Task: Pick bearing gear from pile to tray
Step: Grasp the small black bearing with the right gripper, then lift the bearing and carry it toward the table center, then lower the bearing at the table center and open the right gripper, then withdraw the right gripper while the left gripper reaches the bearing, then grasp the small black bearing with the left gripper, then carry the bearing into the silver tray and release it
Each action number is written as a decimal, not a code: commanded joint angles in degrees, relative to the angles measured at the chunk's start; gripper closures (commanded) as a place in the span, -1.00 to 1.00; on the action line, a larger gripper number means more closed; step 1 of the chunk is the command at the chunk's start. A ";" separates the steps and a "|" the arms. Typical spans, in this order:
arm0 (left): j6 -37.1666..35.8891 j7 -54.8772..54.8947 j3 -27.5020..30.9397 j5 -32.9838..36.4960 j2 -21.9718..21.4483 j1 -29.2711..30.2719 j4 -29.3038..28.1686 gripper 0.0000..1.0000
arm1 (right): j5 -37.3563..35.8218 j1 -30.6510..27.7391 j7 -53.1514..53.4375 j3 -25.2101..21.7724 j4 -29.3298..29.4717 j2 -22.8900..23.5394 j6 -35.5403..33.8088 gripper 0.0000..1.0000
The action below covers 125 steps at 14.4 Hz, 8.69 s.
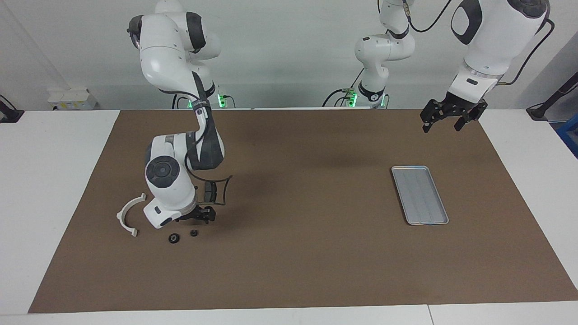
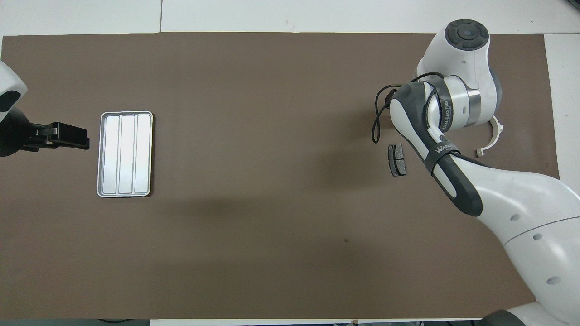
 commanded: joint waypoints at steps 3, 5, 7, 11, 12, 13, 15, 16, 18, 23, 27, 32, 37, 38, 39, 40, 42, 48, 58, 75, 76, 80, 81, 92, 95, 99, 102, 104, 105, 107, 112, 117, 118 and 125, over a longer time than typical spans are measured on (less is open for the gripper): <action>-0.13 0.66 -0.32 -0.04 -1.30 0.57 -0.77 -1.00 | -1.75 -0.01 2.80 -0.09 2.12 3.52 5.36 -1.00; -0.13 0.66 -0.32 -0.04 -1.30 0.57 -0.77 -1.00 | -1.49 -0.18 4.12 -0.09 2.12 3.96 6.60 -1.00; -0.13 0.66 -0.32 -0.04 -1.21 0.57 -0.77 -1.00 | -0.88 -0.45 4.74 0.00 2.12 3.96 7.12 -0.98; -0.13 0.66 -0.32 -0.04 -1.30 0.57 -0.77 -1.00 | 1.32 -0.71 5.79 0.00 1.33 3.69 8.54 -0.82; -0.13 0.66 -0.32 -0.04 -1.30 0.57 -0.77 -1.00 | 1.32 -0.80 5.97 0.00 0.55 3.69 8.62 -0.75; -0.13 0.66 -0.32 -0.04 -1.30 0.57 -0.77 -1.00 | 1.32 -0.80 5.97 0.00 -0.59 3.52 8.62 -0.72; -0.13 0.66 -0.32 -0.04 -1.30 0.57 -0.77 -1.00 | 1.23 -1.06 5.88 0.09 -0.95 3.17 7.57 -0.70; -0.13 0.66 -0.32 -0.04 -1.30 0.57 -0.77 -1.00 | 1.23 -1.33 5.97 0.09 -1.22 3.08 7.13 -0.70; -0.13 0.66 -0.32 -0.04 -1.30 0.57 -0.77 -1.00 | 1.06 -1.42 5.97 0.00 -0.96 2.73 5.55 -0.67; -0.13 0.66 -0.32 -0.04 -1.21 0.57 -0.77 -1.00 | 1.32 -1.77 6.05 0.09 -0.51 2.64 4.93 -0.37; -0.13 0.66 -0.32 -0.04 -1.30 0.57 -0.77 -1.00 | 3.42 -1.77 6.06 0.09 -0.69 2.64 5.37 0.32; -0.13 0.66 -0.32 -0.04 -1.30 0.57 -0.77 -1.00 | 3.52 -2.47 5.62 0.09 -1.04 2.64 5.81 1.00; -0.13 0.66 -0.32 -0.04 -1.30 0.57 -0.77 -1.00 | 2.56 -2.56 4.92 0.18 0.01 0.98 1.44 1.00; -0.13 0.66 -0.32 -0.04 -1.30 0.57 -0.77 -1.00 | 2.46 -2.47 3.87 0.09 1.58 -0.42 -2.67 1.00; -0.13 0.66 -0.32 -0.04 -1.30 0.57 -0.77 -1.00 | 2.38 -2.04 2.99 0.18 4.03 -1.74 -7.94 1.00; -0.13 0.66 -0.32 -0.04 -1.21 0.57 -0.77 -1.00 | 2.64 -1.77 2.63 0.26 6.23 -3.58 -12.86 1.00; -0.13 0.66 -0.32 -0.04 -1.30 0.57 -0.77 -1.00 | 3.34 -0.81 2.89 2.88 10.10 -6.84 -22.53 1.00; -0.13 0.66 -0.32 -0.04 -1.30 0.57 -0.77 -1.00 | 5.45 8.05 37.96 13.70 13.37 -12.39 -27.26 1.00; -0.13 0.66 -0.32 -0.04 -1.30 0.57 -0.77 -1.00 | -3.93 23.01 68.26 14.33 4.67 -0.20 1.47 1.00; -0.13 0.66 -0.32 -0.04 -1.30 0.57 -0.77 -1.00 | -7.73 22.05 68.20 13.89 6.06 5.10 3.29 -1.00; -0.13 0.66 -0.32 -0.04 -1.30 0.57 -0.77 -1.00 | -7.56 21.35 67.93 13.89 8.34 5.01 0.04 -1.00; -0.13 0.66 -0.32 -0.04 -1.30 0.57 -0.77 -1.00 | -5.46 13.55 50.85 14.41 10.47 -0.68 -8.50 -1.00; -0.13 0.66 -0.32 -0.04 -1.30 0.57 -0.77 -1.00 | -3.79 10.48 43.40 14.33 10.47 -2.70 -10.78 -1.00; 1.97 -5.26 -0.58 -0.13 -2.08 -1.09 -2.87 -1.00 | -6.75 -14.06 1.66 14.06 1.78 -5.90 -5.73 -1.00; 5.05 -20.03 -0.58 -0.21 0.27 -7.41 -4.11 -1.00 | -8.70 -16.27 1.48 13.98 0.81 -1.85 -0.01 -1.00; 11.80 -38.75 -0.58 -0.21 9.84 -17.07 -3.85 -1.00 | -8.96 -16.44 1.84 13.98 -2.27 0.09 7.73 -1.00; 20.76 -45.98 -0.58 -0.21 13.80 -21.91 -7.27 -1.00 | -8.96 -16.53 1.66 13.98 -2.45 1.32 10.02 -1.00; 25.16 -50.91 -0.49 0.05 20.47 -24.56 -5.79 -1.00 | -9.05 -16.53 1.57 13.98 -2.62 1.58 10.47 -1.00; 26.84 -52.32 -0.41 0.05 23.37 -25.70 -5.08 -1.00 | -9.05 -16.53 1.49 13.98 -2.62 2.19 11.86 -1.00; 30.44 -55.57 -0.40 0.23 25.24 -26.50 -5.51 -1.00 | -9.05 -16.62 1.48 13.98 -2.62 2.38 12.40 -1.00; 34.76 -56.81 0.12 0.23 27.18 -29.74 -8.67 -1.00 | -9.05 -16.80 1.40 13.98 -2.62 3.42 14.41 -1.00; 37.49 -58.05 0.47 0.23 27.09 -30.11 -10.61 -0.79 | -8.96 -17.06 1.40 13.98 -2.98 3.43 14.86 -0.90; 37.49 -58.05 0.39 0.23 27.01 -30.11 -10.61 -0.56 | -8.96 -17.06 1.40 13.98 -3.06 3.43 14.78 -0.80; 36.79 -58.57 0.91 0.23 27.09 -28.88 -9.74 1.00 | -8.35 -17.41 1.48 14.06 -3.68 3.34 14.16 0.95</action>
